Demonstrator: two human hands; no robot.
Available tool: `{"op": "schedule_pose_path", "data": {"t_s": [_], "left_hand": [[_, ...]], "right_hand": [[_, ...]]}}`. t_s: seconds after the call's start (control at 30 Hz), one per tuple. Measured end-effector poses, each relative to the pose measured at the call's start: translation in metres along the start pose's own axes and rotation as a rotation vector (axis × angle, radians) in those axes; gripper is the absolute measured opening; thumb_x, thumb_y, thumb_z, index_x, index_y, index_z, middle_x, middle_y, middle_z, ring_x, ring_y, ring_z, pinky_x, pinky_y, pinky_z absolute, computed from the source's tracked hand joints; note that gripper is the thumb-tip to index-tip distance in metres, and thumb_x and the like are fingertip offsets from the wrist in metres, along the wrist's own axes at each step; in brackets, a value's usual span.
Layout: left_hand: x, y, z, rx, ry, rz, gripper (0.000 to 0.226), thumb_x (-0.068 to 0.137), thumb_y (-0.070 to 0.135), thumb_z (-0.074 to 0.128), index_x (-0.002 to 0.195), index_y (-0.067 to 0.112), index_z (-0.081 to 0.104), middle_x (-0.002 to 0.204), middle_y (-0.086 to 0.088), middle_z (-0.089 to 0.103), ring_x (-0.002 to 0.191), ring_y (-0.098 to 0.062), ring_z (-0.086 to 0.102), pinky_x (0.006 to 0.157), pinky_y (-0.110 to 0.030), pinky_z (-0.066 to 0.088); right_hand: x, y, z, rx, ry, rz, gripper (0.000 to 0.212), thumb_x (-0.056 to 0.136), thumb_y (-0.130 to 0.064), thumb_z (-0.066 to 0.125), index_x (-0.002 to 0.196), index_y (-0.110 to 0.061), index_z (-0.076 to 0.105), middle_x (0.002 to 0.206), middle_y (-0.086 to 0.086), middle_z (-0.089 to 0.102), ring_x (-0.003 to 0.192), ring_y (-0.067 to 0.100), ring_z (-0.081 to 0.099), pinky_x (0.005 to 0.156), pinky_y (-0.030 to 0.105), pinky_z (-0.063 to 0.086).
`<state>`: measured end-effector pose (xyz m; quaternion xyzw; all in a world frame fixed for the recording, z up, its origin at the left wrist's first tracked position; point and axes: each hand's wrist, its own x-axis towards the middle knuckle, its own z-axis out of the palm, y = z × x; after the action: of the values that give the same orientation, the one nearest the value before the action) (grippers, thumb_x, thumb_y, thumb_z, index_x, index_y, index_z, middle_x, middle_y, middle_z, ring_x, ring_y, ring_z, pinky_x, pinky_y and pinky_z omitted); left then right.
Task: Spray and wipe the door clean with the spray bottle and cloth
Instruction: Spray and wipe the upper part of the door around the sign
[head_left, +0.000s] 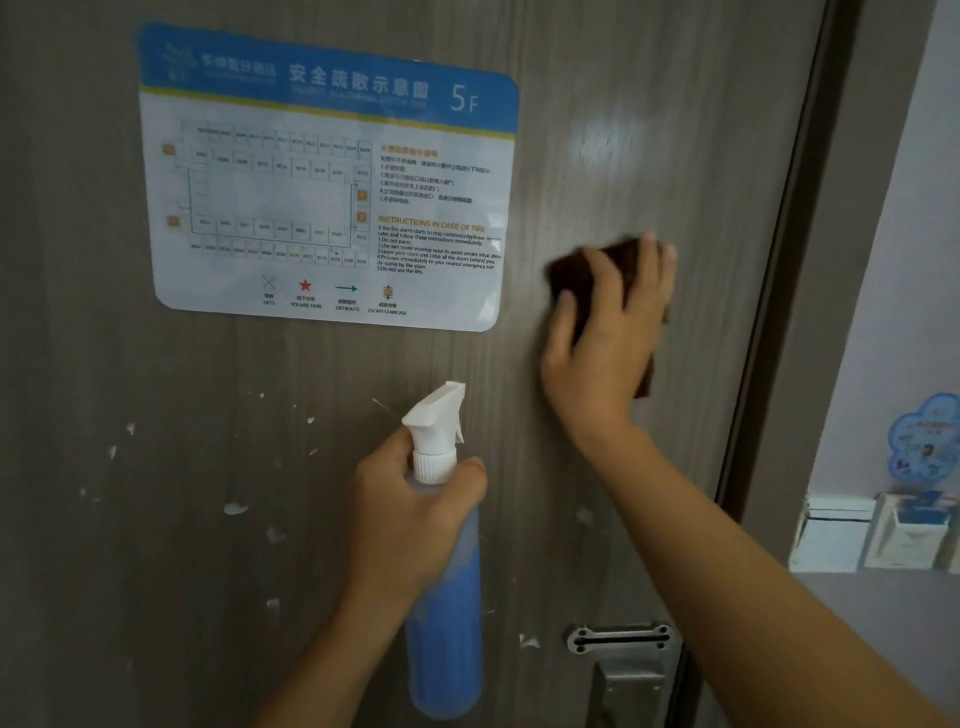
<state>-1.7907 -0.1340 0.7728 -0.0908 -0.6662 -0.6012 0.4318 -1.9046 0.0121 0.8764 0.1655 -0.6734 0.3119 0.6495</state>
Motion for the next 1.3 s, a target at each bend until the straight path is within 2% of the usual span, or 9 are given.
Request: {"op": "schedule_pose_path", "data": {"t_s": [0.2,0.37,0.53,0.67,0.77,0.93,1.1,1.2,1.3], "left_hand": [[-0.003,0.005,0.002,-0.062,-0.037,0.029,0.026,0.066,0.042,0.070,0.070,0.018,0.061,0.056,0.001,0.055,0.052,-0.008,0.054,0.049,-0.025,0.046],[-0.008,0.001,-0.004,-0.077,-0.058,0.038,0.034,0.067,0.043,0.070,0.074,0.011,0.061,0.056,0.005,0.057,0.051,-0.002,0.053,0.049,-0.017,0.045],[-0.003,0.000,-0.003,-0.088,-0.029,0.010,0.032,0.065,0.043,0.070,0.073,0.013,0.063,0.056,0.007,0.058,0.050,0.000,0.054,0.049,-0.016,0.044],[0.000,-0.001,-0.007,-0.097,-0.025,0.000,0.027,0.064,0.043,0.071,0.071,0.018,0.063,0.056,0.001,0.058,0.052,-0.007,0.053,0.049,-0.025,0.046],[0.001,-0.002,-0.012,-0.111,-0.051,0.006,0.028,0.064,0.043,0.071,0.070,0.018,0.060,0.055,0.003,0.053,0.052,-0.009,0.050,0.050,-0.026,0.044],[0.001,-0.005,-0.011,-0.143,-0.065,0.008,0.029,0.065,0.035,0.073,0.066,0.013,0.055,0.053,0.007,0.051,0.050,-0.004,0.049,0.049,-0.019,0.041],[0.004,-0.004,0.007,-0.147,-0.048,-0.021,0.030,0.062,0.041,0.070,0.071,0.014,0.059,0.056,0.004,0.054,0.054,-0.009,0.052,0.051,-0.027,0.043],[0.004,-0.004,0.017,-0.144,-0.033,-0.025,0.030,0.062,0.044,0.071,0.074,0.018,0.062,0.055,0.005,0.055,0.053,-0.005,0.052,0.050,-0.028,0.044],[0.005,-0.002,0.020,-0.130,-0.004,-0.061,0.033,0.060,0.047,0.071,0.080,0.021,0.067,0.059,-0.007,0.063,0.054,-0.014,0.058,0.053,-0.046,0.051]], "right_hand": [[-0.034,0.044,-0.018,-0.029,-0.364,-0.656,0.040,0.100,-0.025,0.064,0.137,-0.010,0.065,0.164,0.020,0.033,0.156,0.039,0.021,0.120,0.055,0.032],[-0.028,0.074,-0.041,-0.030,-0.200,-0.298,0.043,0.098,-0.022,0.065,0.139,-0.011,0.058,0.166,0.017,0.028,0.158,0.037,0.016,0.125,0.055,0.023],[-0.015,0.009,-0.003,0.030,0.059,0.120,0.042,0.101,-0.022,0.060,0.142,-0.016,0.055,0.168,0.014,0.024,0.158,0.035,0.012,0.125,0.047,0.017],[-0.042,0.003,0.003,0.019,-0.106,-0.211,0.044,0.098,-0.020,0.062,0.141,-0.012,0.058,0.166,0.018,0.028,0.158,0.037,0.014,0.127,0.040,0.014],[-0.057,0.043,-0.021,-0.070,-0.329,-0.526,0.044,0.098,-0.021,0.064,0.140,-0.011,0.058,0.165,0.021,0.030,0.156,0.041,0.018,0.124,0.054,0.026],[-0.036,0.085,-0.055,-0.059,-0.193,-0.139,0.044,0.099,-0.022,0.060,0.142,-0.011,0.053,0.168,0.015,0.023,0.158,0.034,0.013,0.126,0.058,0.021],[0.017,0.041,-0.027,-0.008,0.036,0.146,0.042,0.103,-0.022,0.057,0.144,-0.014,0.051,0.168,0.015,0.021,0.158,0.036,0.012,0.127,0.054,0.019],[0.034,0.013,-0.006,-0.041,0.033,0.012,0.041,0.102,-0.025,0.056,0.141,-0.014,0.055,0.167,0.017,0.025,0.157,0.038,0.012,0.125,0.046,0.015],[0.026,0.013,-0.002,-0.062,-0.160,-0.393,0.042,0.100,-0.025,0.059,0.139,-0.013,0.059,0.166,0.016,0.028,0.158,0.036,0.012,0.127,0.042,0.012]]}}
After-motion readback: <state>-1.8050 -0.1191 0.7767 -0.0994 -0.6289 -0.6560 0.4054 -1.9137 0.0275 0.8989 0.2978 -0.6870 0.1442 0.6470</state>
